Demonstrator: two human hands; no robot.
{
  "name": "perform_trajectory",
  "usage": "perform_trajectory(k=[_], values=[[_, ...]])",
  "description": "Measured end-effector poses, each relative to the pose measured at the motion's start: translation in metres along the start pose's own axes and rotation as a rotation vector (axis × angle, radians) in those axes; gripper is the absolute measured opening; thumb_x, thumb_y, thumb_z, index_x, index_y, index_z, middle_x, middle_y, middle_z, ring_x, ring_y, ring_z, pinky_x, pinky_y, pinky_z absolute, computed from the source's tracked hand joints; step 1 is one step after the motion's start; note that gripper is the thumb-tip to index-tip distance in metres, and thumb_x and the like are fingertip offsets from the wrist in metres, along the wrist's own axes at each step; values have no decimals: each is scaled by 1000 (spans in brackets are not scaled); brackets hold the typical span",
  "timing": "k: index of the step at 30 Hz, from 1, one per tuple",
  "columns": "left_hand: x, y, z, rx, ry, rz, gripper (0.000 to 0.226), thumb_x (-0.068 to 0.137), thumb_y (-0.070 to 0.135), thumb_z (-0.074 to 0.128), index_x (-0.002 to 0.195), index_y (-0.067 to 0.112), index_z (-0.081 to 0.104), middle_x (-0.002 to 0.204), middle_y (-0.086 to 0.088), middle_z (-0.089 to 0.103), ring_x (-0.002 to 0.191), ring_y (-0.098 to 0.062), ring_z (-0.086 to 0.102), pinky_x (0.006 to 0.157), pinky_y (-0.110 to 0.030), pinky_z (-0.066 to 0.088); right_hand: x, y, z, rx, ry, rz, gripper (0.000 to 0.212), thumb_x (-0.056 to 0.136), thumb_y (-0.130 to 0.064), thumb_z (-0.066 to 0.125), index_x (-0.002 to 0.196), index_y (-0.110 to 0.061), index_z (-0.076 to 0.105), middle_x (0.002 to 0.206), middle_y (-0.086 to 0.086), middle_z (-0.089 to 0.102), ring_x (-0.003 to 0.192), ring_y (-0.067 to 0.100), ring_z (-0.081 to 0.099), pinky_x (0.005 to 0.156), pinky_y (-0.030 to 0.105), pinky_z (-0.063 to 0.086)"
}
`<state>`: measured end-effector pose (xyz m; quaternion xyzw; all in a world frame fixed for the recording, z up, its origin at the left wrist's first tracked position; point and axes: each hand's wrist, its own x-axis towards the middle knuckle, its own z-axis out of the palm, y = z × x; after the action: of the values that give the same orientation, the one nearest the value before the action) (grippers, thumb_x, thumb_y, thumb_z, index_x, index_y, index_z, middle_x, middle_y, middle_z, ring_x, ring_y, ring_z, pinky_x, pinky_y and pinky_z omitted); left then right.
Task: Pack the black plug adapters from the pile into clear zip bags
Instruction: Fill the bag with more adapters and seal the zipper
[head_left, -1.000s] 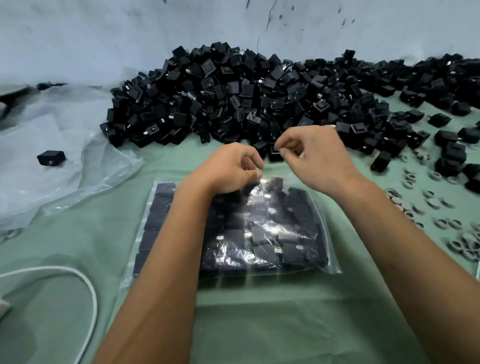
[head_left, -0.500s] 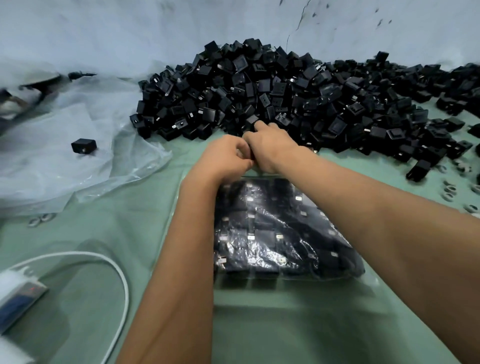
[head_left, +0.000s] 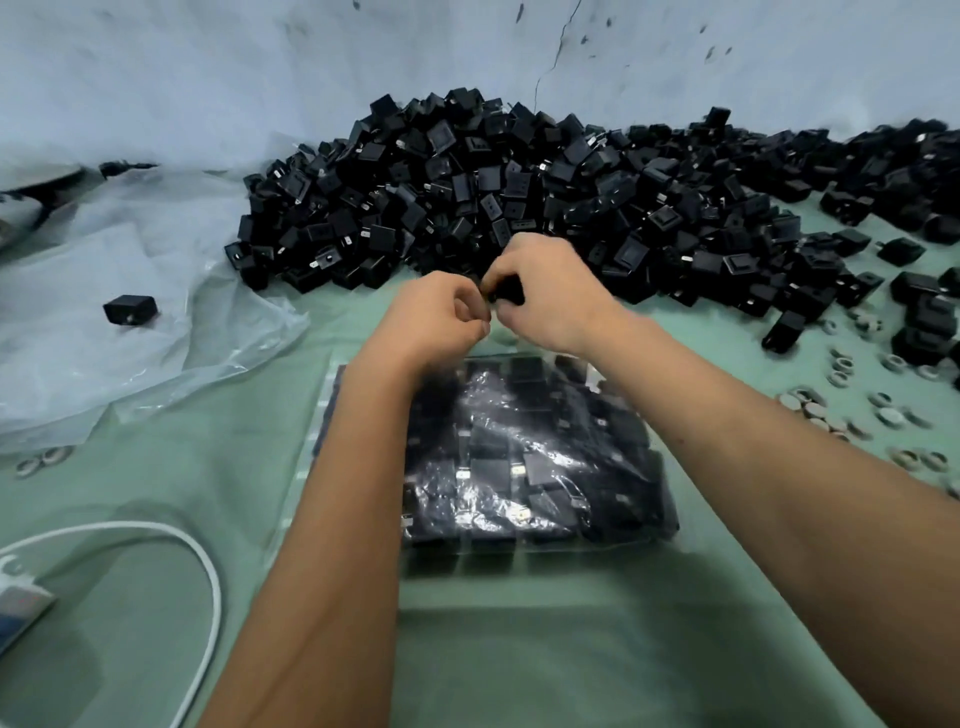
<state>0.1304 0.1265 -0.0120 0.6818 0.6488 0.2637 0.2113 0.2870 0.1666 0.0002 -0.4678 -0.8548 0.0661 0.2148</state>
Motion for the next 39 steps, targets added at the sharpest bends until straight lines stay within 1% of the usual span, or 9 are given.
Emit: perform_trajectory(k=[3, 6, 10, 13, 19, 23, 27, 33, 39], values=[[0, 22, 15, -16, -33, 156, 11, 92, 13, 71, 90, 24, 72, 90, 9, 70, 87, -8, 64, 81, -25, 51, -30, 25, -21, 179, 224, 123, 31, 85, -4, 69, 109, -20, 81, 114, 2, 66, 108, 15, 64, 98, 21, 47], [-3, 48, 37, 8, -100, 344, 19, 94, 8, 69, 104, 24, 75, 103, 6, 66, 105, -13, 60, 94, -24, 45, -74, 52, -31, 368, 325, 283, 36, 84, -3, 74, 108, -28, 80, 110, -7, 67, 103, 9, 66, 99, 27, 53], [-10, 67, 63, 83, -199, 460, 37, 100, 7, 59, 117, 37, 73, 122, 0, 55, 123, -20, 38, 107, -30, 29, -125, 76, -22, 504, 368, 420, 11, 92, -20, 75, 96, -29, 81, 95, -13, 76, 94, 5, 70, 95, 39, 57], [-12, 68, 71, 121, -222, 483, 42, 101, 5, 54, 118, 38, 74, 124, 2, 51, 126, -17, 33, 112, -31, 28, -137, 84, -14, 522, 374, 450, 24, 93, -14, 73, 109, -31, 77, 101, -13, 77, 99, 3, 71, 101, 36, 55], [-11, 66, 69, 136, -158, 515, 28, 96, 7, 65, 97, 34, 76, 122, 5, 54, 125, -15, 33, 109, -30, 31, -139, 94, -12, 350, 275, 455, 50, 81, -7, 84, 129, -15, 70, 129, 0, 66, 118, 13, 65, 109, 26, 48], [-10, 66, 64, 149, -128, 522, 17, 92, 12, 74, 96, 29, 77, 120, 5, 56, 122, -18, 36, 105, -28, 32, -140, 97, -15, 377, 223, 498, 44, 76, -9, 90, 117, -15, 76, 124, -2, 62, 96, 1, 63, 89, 0, 41], [-11, 69, 62, 166, -92, 544, 15, 88, 14, 79, 96, 26, 79, 116, 5, 58, 118, -19, 41, 102, -28, 35, -143, 94, -19, 449, 231, 409, 44, 75, -10, 90, 115, -24, 78, 107, -9, 65, 89, 4, 63, 82, 18, 51], [-13, 72, 58, 160, -55, 553, 12, 85, 15, 81, 92, 25, 79, 114, 6, 60, 114, -17, 45, 100, -31, 39, -138, 92, -10, 556, 221, 349, 46, 78, 1, 85, 119, -16, 77, 99, -1, 67, 75, 8, 59, 73, 20, 51], [-14, 74, 58, 166, -54, 548, 12, 86, 16, 81, 90, 26, 78, 113, 7, 61, 113, -17, 48, 99, -36, 42, -139, 92, -3, 539, 210, 384, 44, 78, -4, 88, 114, -26, 76, 79, -19, 69, 62, -2, 60, 64, 12, 47]])
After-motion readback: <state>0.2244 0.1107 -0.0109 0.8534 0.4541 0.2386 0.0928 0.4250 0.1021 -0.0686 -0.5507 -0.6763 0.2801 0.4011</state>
